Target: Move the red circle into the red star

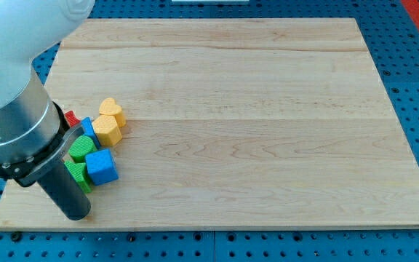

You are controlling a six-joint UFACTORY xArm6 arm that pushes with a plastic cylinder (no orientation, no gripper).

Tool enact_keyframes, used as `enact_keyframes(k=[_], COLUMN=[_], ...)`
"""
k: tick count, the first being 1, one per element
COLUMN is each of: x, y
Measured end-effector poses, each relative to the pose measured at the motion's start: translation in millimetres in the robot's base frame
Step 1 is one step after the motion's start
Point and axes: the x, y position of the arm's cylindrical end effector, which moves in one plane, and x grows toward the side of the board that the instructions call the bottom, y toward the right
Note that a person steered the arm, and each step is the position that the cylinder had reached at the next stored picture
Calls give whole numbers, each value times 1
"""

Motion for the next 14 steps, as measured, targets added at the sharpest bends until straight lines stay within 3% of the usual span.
enact_keyframes(k=[9,11,14], x=[-3,19,-57], y=[-10,-54,-61])
